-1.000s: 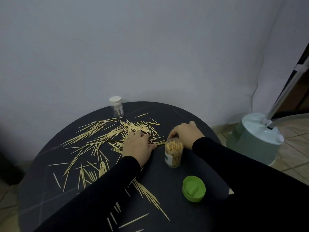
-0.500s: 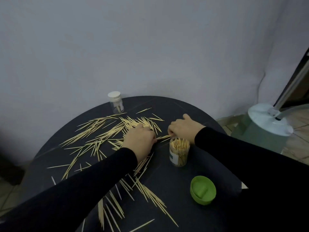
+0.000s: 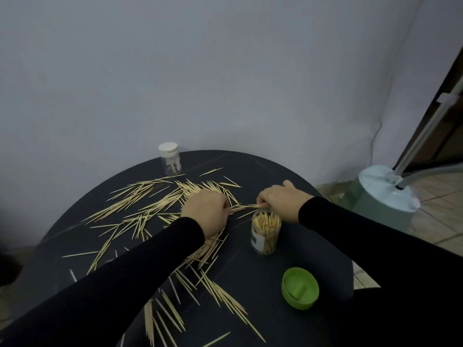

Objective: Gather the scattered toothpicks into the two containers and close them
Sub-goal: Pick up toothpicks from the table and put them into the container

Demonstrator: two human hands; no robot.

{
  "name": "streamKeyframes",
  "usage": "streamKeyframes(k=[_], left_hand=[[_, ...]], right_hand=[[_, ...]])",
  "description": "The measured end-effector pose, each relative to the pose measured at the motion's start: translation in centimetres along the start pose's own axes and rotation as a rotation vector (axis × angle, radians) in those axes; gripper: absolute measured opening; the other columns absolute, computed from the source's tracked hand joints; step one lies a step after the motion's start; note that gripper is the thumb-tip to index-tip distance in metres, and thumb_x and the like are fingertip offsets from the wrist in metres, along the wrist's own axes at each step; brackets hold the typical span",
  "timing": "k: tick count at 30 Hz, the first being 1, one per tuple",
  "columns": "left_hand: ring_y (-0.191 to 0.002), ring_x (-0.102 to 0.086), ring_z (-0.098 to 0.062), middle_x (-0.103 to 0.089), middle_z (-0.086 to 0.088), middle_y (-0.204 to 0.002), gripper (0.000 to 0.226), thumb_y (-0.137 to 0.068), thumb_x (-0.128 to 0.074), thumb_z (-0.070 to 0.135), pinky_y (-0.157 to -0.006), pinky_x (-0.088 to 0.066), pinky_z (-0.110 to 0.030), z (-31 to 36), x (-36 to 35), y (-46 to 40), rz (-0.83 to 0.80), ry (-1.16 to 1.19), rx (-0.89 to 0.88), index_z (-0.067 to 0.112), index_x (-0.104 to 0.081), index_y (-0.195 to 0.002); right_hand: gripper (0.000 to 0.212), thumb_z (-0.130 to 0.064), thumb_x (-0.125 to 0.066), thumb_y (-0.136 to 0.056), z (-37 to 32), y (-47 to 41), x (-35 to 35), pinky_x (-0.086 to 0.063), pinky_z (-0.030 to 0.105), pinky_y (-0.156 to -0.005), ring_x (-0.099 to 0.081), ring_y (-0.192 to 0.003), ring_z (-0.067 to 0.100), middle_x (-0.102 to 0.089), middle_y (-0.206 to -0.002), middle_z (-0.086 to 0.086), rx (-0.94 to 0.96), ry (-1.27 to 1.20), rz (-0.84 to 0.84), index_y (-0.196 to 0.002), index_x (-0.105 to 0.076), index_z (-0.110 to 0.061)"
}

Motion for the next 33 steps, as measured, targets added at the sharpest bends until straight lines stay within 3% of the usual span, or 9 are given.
streamKeyframes(k=[6,13,17,22,27,33], left_hand=[[-0.094,-0.059,-0.013,-0.065,0.005,-0.097,0.02,-0.094,-0.053,0.035,-0.088,-0.051,-0.032,0.2,0.1,-0.1,-0.056,0.011,0.0,0.023,-0.065,-0.104],[-0.09,-0.059,-0.012,-0.064,0.005,-0.095,0.02,-0.095,-0.05,0.034,-0.085,-0.053,-0.031,-0.3,0.3,0.2,-0.012,0.095,0.088,0.022,-0.062,-0.103],[-0.084,-0.059,-0.009,-0.063,0.005,-0.091,0.011,-0.095,-0.053,0.031,-0.077,-0.049,-0.023,-0.4,0.7,0.2,-0.006,0.37,0.173,0.023,-0.061,-0.097],[-0.081,-0.058,-0.009,-0.063,0.003,-0.089,0.009,-0.093,-0.057,0.029,-0.075,-0.047,-0.024,0.7,2.6,0.3,0.103,0.812,0.168,0.022,-0.063,-0.093],[-0.078,-0.053,-0.015,-0.058,-0.009,-0.085,0.011,-0.091,-0.061,0.026,-0.076,-0.048,-0.029,2.9,3.8,1.4,0.129,1.132,0.116,0.018,-0.068,-0.093],[-0.081,-0.056,-0.014,-0.057,-0.01,-0.088,0.008,-0.09,-0.062,0.024,-0.076,-0.049,-0.026,3.9,2.4,2.5,0.019,1.202,0.093,0.019,-0.068,-0.093]], right_hand=[[0.02,-0.028,-0.046,-0.1,-0.8,0.6,-0.2,-0.028,0.038,-0.099,-0.047,-0.111,0.018,-0.055,-0.118,-0.001,0.008,0.162,0.145,-0.118,-0.052,-0.022],[0.015,-0.027,-0.045,-0.099,0.1,2.1,1.3,-0.025,0.038,-0.103,-0.051,-0.106,0.013,-0.058,-0.108,-0.009,-0.118,-0.215,0.264,-0.109,-0.056,-0.027],[0.009,-0.027,-0.049,-0.098,1.6,3.3,1.6,-0.029,0.037,-0.103,-0.053,-0.096,0.012,-0.059,-0.094,-0.013,-0.171,-0.443,0.35,-0.092,-0.052,-0.034],[0.016,-0.023,-0.058,-0.094,2.1,4.6,2.2,-0.045,0.028,-0.08,-0.056,-0.076,0.005,-0.059,-0.077,-0.013,-0.102,-0.912,0.468,-0.083,-0.057,-0.034],[0.012,-0.016,-0.057,-0.095,1.2,5.9,3.2,-0.05,0.026,-0.087,-0.062,-0.089,0.012,-0.062,-0.086,-0.006,0.047,-1.105,0.504,-0.089,-0.06,-0.026],[0.013,-0.013,-0.056,-0.094,0.9,6.3,3.2,-0.05,0.023,-0.086,-0.062,-0.091,0.01,-0.063,-0.089,-0.004,0.102,-1.185,0.52,-0.092,-0.061,-0.026]])
Point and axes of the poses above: each hand's wrist, its own y-axis away from the middle knuckle, its own x-axis out of the back of the hand, z = x × y, the point moved 5 cm from there along -y, towards the middle knuckle
